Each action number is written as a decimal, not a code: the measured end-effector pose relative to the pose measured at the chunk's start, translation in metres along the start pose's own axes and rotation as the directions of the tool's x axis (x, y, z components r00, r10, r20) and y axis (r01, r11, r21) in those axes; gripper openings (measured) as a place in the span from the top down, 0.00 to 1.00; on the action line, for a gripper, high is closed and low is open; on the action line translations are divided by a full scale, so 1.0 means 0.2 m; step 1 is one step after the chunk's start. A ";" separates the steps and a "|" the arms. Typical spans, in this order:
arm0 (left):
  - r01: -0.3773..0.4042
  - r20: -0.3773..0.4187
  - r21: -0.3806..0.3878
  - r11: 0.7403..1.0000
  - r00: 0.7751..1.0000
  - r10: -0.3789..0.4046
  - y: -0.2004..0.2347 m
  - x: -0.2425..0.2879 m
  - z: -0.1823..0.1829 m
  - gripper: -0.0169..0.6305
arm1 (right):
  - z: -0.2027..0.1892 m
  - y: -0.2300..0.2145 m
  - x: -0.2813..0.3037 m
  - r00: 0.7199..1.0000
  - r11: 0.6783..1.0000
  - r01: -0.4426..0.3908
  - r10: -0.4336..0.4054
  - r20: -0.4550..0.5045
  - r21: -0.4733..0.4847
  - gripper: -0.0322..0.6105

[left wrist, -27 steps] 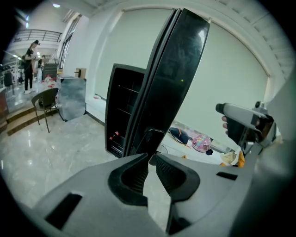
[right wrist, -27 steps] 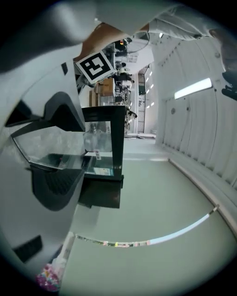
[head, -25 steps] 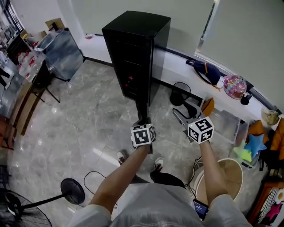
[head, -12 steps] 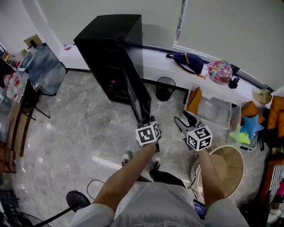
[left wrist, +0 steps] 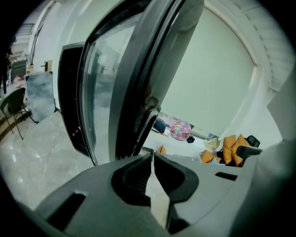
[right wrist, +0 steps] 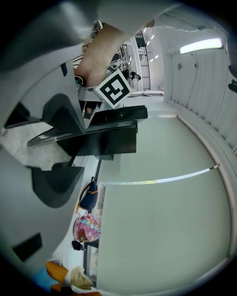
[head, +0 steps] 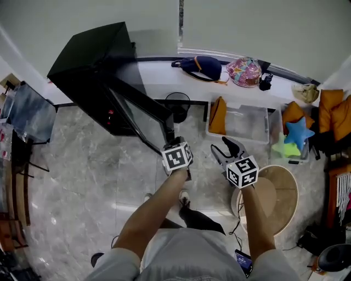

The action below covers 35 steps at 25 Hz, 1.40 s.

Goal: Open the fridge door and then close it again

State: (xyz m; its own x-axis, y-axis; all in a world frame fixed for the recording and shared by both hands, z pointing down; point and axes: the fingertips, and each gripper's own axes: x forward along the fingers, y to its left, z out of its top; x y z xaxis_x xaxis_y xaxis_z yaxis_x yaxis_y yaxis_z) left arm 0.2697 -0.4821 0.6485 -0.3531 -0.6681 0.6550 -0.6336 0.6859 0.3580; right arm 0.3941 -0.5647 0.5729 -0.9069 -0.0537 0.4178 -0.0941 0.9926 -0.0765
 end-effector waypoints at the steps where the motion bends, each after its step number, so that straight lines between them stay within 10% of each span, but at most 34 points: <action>1: -0.005 -0.007 0.004 1.000 1.000 0.005 -0.01 0.04 0.00 0.94 | -0.01 -0.05 -0.01 1.000 1.000 0.012 -0.012 -0.003 0.005 0.62; 20: 0.173 -0.043 0.257 0.951 0.985 -0.167 -0.34 0.39 0.29 0.94 | 0.03 -0.37 0.12 0.998 0.998 0.056 -0.055 -0.023 0.025 0.62; 35: 0.116 0.175 0.512 0.851 0.956 -0.236 0.31 -0.39 0.91 0.94 | 0.78 0.09 0.42 0.993 0.987 0.014 0.005 0.120 -0.161 0.71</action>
State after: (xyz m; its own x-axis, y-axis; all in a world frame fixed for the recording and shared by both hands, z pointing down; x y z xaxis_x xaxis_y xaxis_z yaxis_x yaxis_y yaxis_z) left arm 0.1331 -0.4393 0.4981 -0.3087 -0.8508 0.4254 -0.9327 0.3583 0.0399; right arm 0.2524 -0.5677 0.4644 -0.9503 -0.0611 0.3053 -0.0396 0.9963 0.0762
